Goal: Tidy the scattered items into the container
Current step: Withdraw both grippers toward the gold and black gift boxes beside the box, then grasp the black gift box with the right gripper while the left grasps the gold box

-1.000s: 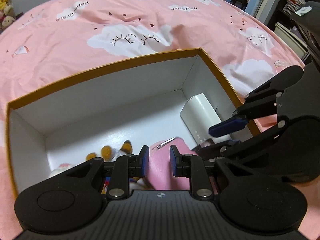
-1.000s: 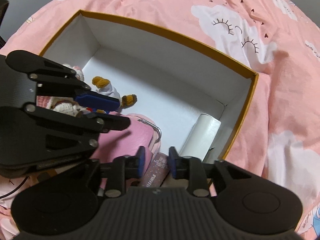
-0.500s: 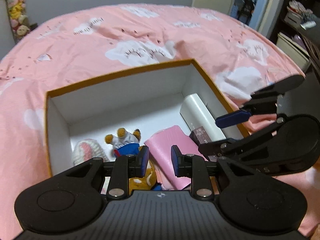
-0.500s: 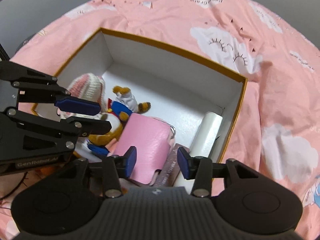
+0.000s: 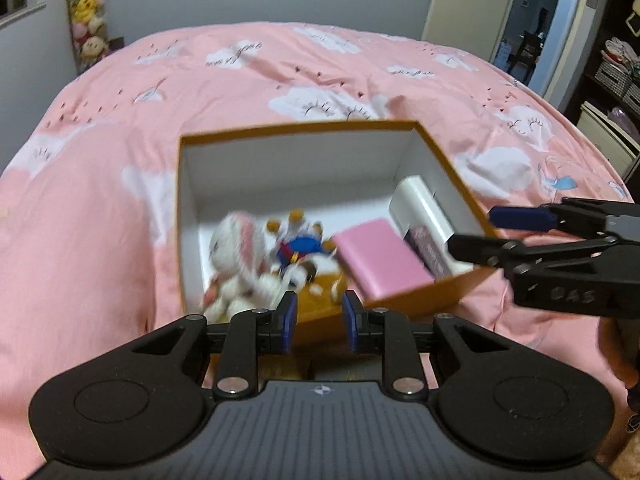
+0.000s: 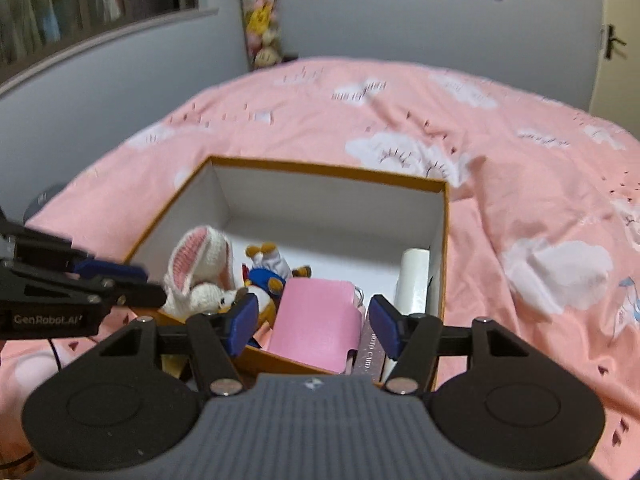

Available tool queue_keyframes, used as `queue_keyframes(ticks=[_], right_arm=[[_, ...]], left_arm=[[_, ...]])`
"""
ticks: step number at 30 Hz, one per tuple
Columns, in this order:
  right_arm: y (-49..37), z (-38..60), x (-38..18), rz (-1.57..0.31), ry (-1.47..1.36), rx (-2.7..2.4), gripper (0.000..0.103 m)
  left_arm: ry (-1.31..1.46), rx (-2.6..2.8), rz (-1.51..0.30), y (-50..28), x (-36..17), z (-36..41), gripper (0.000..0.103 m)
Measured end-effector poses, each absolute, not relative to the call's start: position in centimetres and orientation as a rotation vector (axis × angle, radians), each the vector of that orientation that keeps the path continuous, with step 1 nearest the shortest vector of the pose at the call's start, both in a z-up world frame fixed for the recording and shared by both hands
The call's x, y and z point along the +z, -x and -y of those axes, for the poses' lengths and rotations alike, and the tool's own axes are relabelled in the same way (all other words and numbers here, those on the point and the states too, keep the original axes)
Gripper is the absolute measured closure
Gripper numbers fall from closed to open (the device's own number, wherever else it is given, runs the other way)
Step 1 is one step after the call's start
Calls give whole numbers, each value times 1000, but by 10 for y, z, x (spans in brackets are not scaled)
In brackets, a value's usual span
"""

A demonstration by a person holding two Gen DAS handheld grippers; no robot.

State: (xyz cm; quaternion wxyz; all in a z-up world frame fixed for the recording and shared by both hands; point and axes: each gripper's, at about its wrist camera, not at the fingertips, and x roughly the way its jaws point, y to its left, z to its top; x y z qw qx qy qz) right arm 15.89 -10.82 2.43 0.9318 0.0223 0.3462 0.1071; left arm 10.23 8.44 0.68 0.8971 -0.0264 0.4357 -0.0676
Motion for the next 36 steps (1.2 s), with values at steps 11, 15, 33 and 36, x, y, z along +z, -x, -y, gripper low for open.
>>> queue_keyframes(ticks=[11,15,33,36], right_arm=[[-127,78,-9,-809,-44,293,40],[-137,76,-30,-902,-133,327,40],[-176,74,-114,-1203,-470,407,36],[-178,70,-123,-1229,-492,413,31]], left_arm=[[93,-108,-1005,-68,-30,-101,70],[143,-63,-1023,-69,-44,-117,49],[398,-2,-1103,-99,-106,-154,34],[418,-14,-1112,-103,-112,-154,25]])
